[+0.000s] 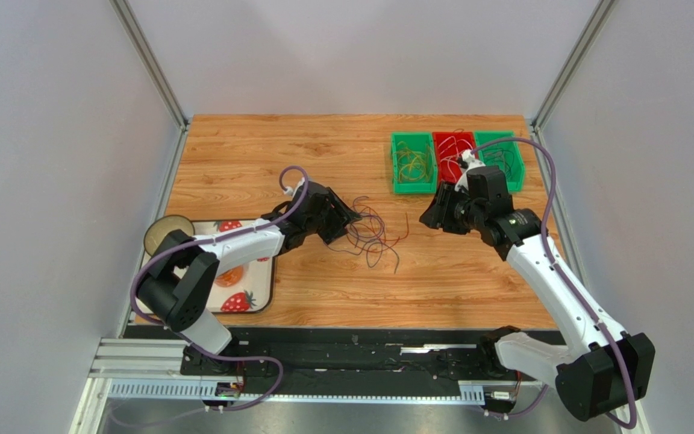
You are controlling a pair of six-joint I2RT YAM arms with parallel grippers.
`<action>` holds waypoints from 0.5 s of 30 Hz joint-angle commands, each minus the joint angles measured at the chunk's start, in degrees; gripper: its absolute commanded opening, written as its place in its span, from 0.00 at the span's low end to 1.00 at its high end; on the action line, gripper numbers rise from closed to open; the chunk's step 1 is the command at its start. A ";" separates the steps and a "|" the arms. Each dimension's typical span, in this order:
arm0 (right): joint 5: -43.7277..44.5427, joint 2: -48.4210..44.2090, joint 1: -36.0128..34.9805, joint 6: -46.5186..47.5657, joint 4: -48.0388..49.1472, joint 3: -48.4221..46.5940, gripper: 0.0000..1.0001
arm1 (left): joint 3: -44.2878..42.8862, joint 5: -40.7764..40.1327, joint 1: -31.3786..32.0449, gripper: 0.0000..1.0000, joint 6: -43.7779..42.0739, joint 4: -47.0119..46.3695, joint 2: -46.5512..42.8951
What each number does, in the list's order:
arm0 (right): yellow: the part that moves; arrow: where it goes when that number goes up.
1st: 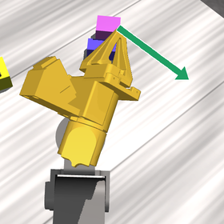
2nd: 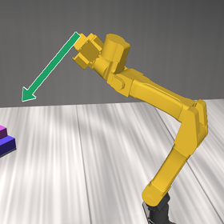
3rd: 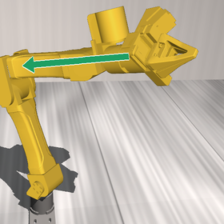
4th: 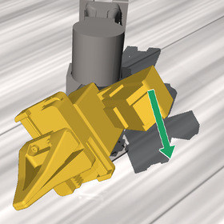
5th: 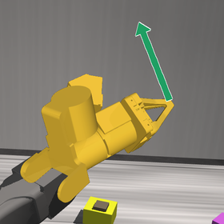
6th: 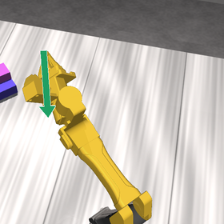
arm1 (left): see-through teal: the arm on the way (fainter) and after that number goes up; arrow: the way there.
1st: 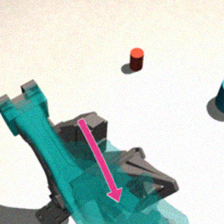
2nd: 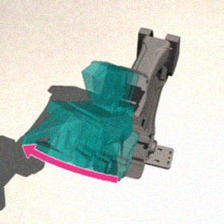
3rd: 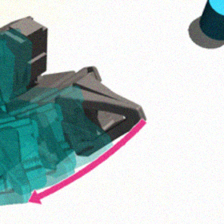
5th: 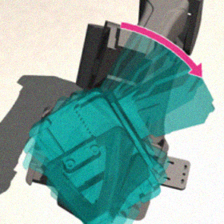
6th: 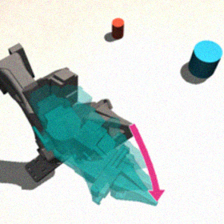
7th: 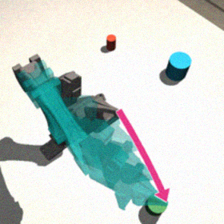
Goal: Untangle the cables
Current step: Untie the cable.
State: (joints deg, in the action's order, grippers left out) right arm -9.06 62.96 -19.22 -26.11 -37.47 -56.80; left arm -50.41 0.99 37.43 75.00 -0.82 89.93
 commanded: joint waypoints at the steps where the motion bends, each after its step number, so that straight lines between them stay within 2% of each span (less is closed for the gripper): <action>1: 0.62 -1.00 -0.20 0.53 0.56 0.28 0.45 | -1.88 1.11 -0.08 0.63 4.26 -4.80 2.88; 6: 1.41 -1.08 -0.20 1.32 0.12 0.19 0.45 | -1.79 1.64 -0.08 0.62 6.03 -7.79 5.69; 15: 2.99 -1.00 -0.20 2.82 -1.29 -0.16 0.45 | -5.31 2.17 -0.08 0.54 5.86 -7.62 10.52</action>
State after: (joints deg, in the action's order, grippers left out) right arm -7.90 62.96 -19.22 -24.99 -37.74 -56.27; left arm -53.17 2.76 37.41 79.70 -6.15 99.07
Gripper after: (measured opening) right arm 0.454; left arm 0.558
